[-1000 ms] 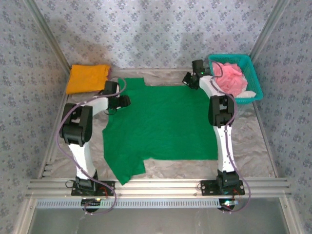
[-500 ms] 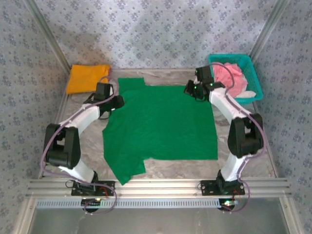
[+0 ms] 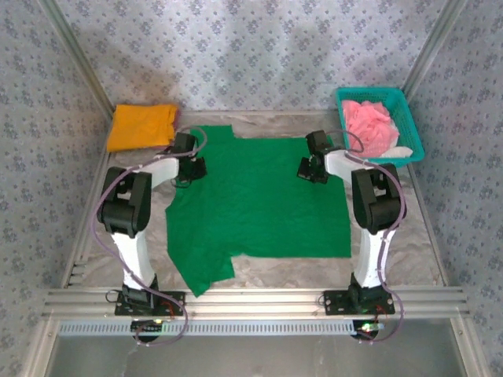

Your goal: Fold and stack the t-shirts

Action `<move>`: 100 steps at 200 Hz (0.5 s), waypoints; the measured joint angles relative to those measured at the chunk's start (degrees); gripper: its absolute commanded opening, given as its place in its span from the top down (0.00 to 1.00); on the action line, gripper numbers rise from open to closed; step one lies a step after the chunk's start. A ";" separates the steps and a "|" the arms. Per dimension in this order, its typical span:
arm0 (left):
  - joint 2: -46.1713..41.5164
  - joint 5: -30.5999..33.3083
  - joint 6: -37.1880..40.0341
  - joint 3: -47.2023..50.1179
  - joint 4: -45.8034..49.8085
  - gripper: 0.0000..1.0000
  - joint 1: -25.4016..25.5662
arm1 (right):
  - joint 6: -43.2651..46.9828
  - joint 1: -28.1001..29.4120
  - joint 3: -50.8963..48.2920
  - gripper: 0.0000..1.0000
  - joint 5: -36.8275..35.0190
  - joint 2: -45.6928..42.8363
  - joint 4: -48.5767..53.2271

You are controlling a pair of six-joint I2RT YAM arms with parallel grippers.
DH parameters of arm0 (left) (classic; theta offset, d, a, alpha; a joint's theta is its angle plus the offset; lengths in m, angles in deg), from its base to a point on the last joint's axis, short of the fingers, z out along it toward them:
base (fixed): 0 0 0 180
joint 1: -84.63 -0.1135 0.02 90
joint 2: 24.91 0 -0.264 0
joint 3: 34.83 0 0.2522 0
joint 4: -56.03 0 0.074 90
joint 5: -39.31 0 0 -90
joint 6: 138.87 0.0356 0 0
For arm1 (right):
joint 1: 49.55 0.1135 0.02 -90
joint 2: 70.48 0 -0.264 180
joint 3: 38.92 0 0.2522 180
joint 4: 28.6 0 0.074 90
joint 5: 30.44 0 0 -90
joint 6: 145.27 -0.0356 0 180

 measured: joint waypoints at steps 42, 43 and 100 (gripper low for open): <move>7.65 -3.23 -1.68 -9.44 0.28 1.00 -2.45 | -1.66 -1.07 7.34 1.00 1.36 5.53 -0.79; 7.74 -3.28 -1.70 -9.62 0.28 1.00 -2.49 | -1.73 -1.09 7.48 1.00 1.38 5.62 -0.79; 20.02 -6.69 -1.84 -29.33 4.48 1.00 -3.67 | -5.40 -2.84 21.46 1.00 4.63 15.06 -0.92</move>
